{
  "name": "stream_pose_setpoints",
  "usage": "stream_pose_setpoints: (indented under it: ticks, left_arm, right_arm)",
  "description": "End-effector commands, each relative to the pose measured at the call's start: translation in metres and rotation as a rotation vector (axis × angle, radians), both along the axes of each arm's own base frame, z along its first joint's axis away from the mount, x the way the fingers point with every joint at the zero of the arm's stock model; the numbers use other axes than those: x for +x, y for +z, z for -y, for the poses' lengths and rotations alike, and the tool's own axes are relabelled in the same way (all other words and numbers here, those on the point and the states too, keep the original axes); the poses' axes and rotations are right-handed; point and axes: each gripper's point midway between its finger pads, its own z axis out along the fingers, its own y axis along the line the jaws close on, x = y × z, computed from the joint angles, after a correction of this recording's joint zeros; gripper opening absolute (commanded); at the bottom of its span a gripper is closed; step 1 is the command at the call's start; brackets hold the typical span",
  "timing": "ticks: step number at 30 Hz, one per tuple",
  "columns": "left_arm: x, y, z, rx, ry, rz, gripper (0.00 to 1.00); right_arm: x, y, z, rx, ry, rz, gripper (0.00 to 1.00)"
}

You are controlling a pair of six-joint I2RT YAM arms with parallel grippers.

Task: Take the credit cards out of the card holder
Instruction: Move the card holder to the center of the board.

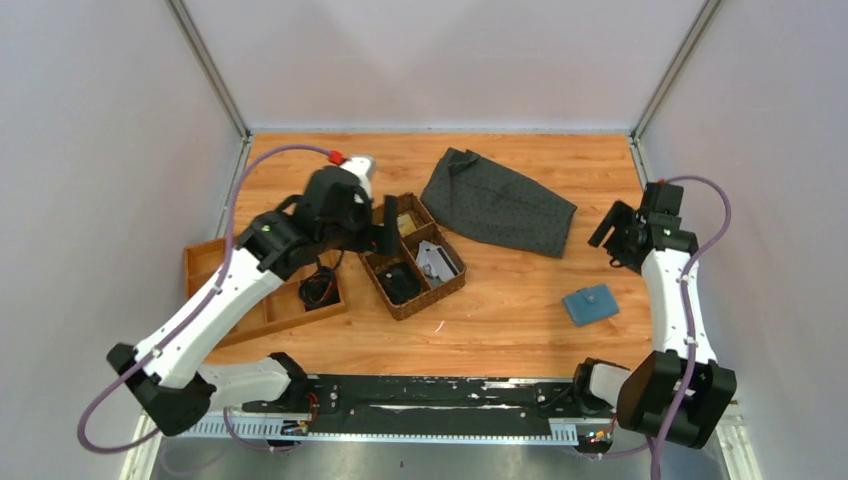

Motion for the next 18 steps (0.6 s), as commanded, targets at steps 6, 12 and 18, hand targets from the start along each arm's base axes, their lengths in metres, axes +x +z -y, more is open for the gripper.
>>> stream_pose_setpoints:
  ticks: [6,12,18]
  left_arm:
    - [-0.025,-0.001,0.099,-0.055,-0.236,0.006,1.00]
    - [-0.033,0.004,0.112,-0.102,-0.283,0.017,1.00]
    - [-0.038,-0.001,0.111,-0.106,-0.298,0.006,1.00]
  right_arm:
    - [-0.065,-0.084,-0.002,0.143,-0.181,-0.247,0.78]
    - [-0.071,-0.106,0.005,0.124,-0.208,-0.330,0.78]
    - [-0.058,-0.126,0.004,0.154,-0.192,-0.343,0.80]
